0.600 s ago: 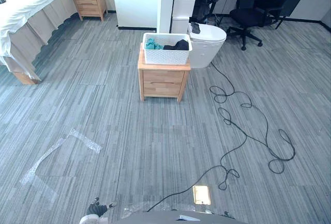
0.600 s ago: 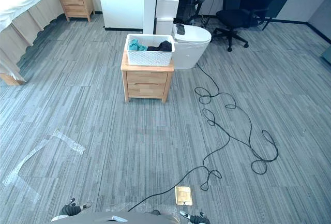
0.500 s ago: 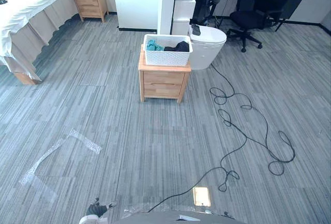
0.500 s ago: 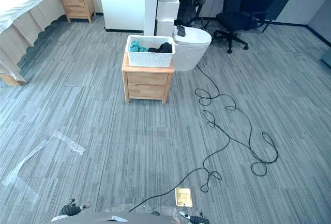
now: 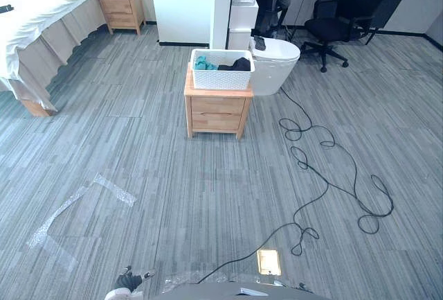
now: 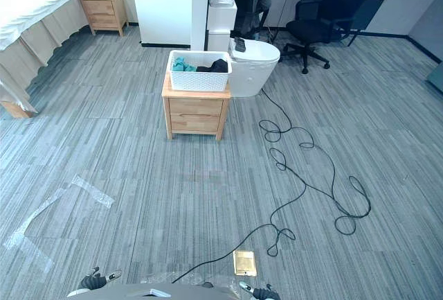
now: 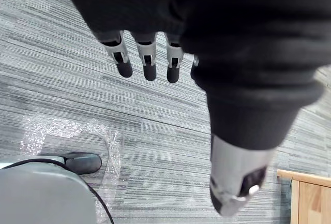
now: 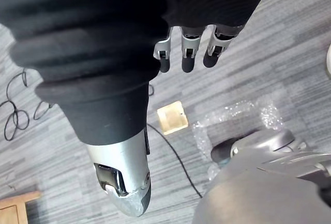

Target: Pick up the laundry basket with both hands and put the clothes into the washing machine.

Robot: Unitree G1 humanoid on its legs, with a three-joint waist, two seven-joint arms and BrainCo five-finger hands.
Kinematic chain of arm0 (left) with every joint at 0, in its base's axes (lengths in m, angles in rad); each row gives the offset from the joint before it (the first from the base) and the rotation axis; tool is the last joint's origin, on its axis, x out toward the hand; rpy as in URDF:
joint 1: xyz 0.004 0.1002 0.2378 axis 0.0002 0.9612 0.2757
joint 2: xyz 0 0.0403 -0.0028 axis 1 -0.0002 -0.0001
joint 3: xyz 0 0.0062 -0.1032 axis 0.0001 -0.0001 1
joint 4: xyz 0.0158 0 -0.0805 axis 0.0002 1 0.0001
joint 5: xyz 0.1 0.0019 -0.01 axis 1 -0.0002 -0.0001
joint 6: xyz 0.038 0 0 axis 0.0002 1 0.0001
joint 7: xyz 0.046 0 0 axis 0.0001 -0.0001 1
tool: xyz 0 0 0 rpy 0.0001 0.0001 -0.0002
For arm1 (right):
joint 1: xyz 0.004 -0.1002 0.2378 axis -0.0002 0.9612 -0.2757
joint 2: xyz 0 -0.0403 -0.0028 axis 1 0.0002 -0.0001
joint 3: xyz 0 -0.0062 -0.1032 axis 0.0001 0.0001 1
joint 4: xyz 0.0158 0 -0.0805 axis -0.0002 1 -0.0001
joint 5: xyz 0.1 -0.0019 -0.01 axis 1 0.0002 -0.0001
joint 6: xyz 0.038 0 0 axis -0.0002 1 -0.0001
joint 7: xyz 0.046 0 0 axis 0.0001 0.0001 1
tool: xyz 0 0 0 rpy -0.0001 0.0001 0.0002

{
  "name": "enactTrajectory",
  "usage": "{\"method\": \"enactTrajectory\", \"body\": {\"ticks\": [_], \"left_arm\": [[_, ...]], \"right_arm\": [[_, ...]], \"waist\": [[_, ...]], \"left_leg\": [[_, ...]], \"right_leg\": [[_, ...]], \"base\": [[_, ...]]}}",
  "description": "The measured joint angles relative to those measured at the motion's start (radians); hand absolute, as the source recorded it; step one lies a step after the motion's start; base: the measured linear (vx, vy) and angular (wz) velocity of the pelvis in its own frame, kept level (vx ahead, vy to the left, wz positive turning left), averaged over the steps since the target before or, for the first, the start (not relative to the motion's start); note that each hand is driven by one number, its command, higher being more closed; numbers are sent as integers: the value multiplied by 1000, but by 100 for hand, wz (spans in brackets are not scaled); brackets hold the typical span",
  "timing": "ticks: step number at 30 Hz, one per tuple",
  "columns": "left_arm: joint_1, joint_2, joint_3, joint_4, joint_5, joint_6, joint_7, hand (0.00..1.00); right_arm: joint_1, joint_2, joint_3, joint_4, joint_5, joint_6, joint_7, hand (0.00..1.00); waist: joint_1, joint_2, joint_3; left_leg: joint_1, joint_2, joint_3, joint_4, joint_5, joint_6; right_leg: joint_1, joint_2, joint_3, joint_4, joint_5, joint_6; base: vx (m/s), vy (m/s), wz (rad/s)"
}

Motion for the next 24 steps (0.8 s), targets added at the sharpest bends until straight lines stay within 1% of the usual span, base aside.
{"method": "enactTrajectory", "body": {"ticks": [1,10,19,24], "left_arm": [[-2,0,0,2,-7,0,-1,0],[-10,4,0,18,-28,0,-13,0],[-11,4,6,18,-34,0,-13,0],[-12,3,6,18,-34,1,-13,0]], "right_arm": [[0,0,0,0,0,0,0,0],[-5,1,-1,5,0,0,0,0],[-23,-4,-2,38,0,0,1,0],[-26,-6,-1,37,0,0,1,0]], "waist": [[0,-3,2],[-1,-1,3],[-3,-3,7],[-4,1,18]], "left_leg": [[0,0,0,0,1,0],[1,-5,-2,0,2,0],[0,-6,3,0,2,0],[-1,-6,15,0,2,0]], "right_leg": [[2,0,0,-5,3,0],[15,-2,-13,-35,20,1],[15,-3,-9,-37,20,0],[15,-2,3,-36,21,1]], "base": [[0,0,0],[18,-1,3],[3,0,0],[-11,-2,-6]]}}
